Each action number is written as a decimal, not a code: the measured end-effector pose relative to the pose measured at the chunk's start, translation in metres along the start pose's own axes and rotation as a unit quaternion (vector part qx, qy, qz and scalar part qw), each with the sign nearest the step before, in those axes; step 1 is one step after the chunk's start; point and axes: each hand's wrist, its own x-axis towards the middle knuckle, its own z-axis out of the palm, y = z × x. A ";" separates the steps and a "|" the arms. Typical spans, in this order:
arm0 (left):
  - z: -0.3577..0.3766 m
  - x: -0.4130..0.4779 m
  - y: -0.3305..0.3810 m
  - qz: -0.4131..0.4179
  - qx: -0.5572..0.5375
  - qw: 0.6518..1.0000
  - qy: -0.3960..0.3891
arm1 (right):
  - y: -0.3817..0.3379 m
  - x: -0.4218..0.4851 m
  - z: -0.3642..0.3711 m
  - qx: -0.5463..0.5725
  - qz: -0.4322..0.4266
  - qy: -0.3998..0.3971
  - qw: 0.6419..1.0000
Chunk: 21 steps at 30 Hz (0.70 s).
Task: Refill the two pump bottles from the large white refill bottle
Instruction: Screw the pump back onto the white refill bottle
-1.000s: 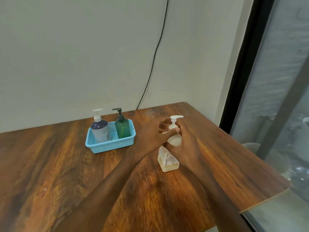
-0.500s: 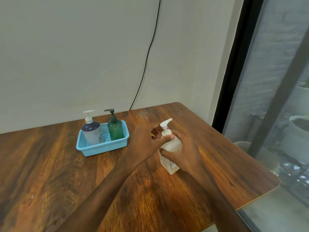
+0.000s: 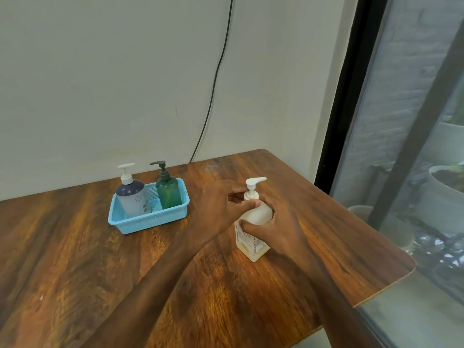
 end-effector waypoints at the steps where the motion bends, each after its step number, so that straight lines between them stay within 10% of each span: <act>1: 0.000 0.002 0.000 -0.001 -0.002 1.000 -0.013 | 0.001 0.000 0.000 -0.001 0.001 0.001 1.000; 14: 0.006 0.009 -0.015 -0.049 -0.083 0.989 -0.112 | 0.006 -0.001 -0.001 0.009 0.018 -0.003 1.000; 21: 0.026 0.006 -0.011 -0.093 -0.068 0.993 -0.037 | 0.003 0.000 -0.002 0.012 0.032 -0.001 0.999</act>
